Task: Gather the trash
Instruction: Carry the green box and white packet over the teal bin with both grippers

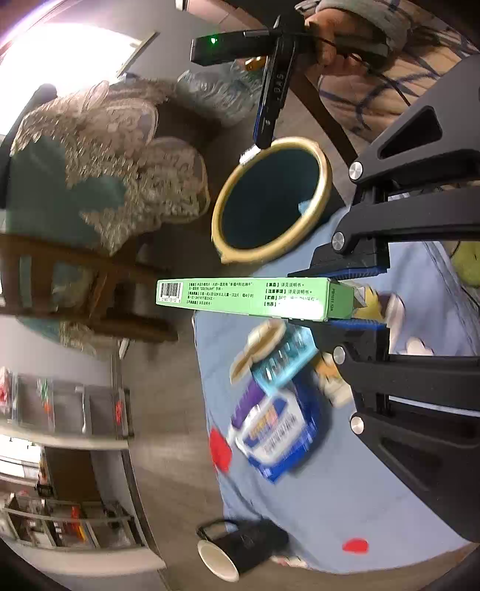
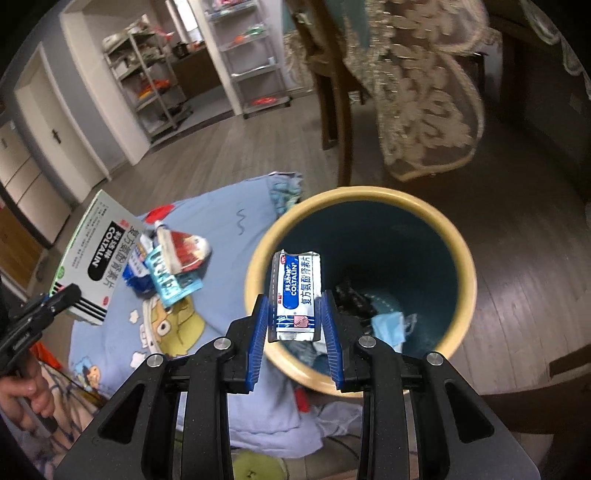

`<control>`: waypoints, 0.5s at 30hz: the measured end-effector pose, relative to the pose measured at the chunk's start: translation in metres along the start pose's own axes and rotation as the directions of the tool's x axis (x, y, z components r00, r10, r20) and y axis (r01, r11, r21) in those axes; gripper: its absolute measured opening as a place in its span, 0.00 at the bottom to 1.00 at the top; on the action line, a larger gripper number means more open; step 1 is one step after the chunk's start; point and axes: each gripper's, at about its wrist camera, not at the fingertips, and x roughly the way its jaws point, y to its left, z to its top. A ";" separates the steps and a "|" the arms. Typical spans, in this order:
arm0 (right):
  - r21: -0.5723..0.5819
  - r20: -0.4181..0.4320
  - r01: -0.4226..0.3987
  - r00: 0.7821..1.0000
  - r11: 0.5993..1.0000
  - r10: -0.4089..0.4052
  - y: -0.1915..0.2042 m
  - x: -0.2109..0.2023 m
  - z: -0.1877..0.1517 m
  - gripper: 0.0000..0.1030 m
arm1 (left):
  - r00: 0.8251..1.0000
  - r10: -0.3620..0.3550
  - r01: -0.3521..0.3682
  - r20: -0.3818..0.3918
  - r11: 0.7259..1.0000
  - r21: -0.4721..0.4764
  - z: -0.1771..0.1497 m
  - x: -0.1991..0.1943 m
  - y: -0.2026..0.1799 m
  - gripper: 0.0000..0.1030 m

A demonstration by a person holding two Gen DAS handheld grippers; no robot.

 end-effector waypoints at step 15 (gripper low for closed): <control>0.198 0.046 -0.015 0.999 0.980 0.006 -0.049 -0.001 -0.001 0.30 | 0.981 -0.113 0.127 -0.160 0.989 0.079 0.028 0.095 -0.090 0.16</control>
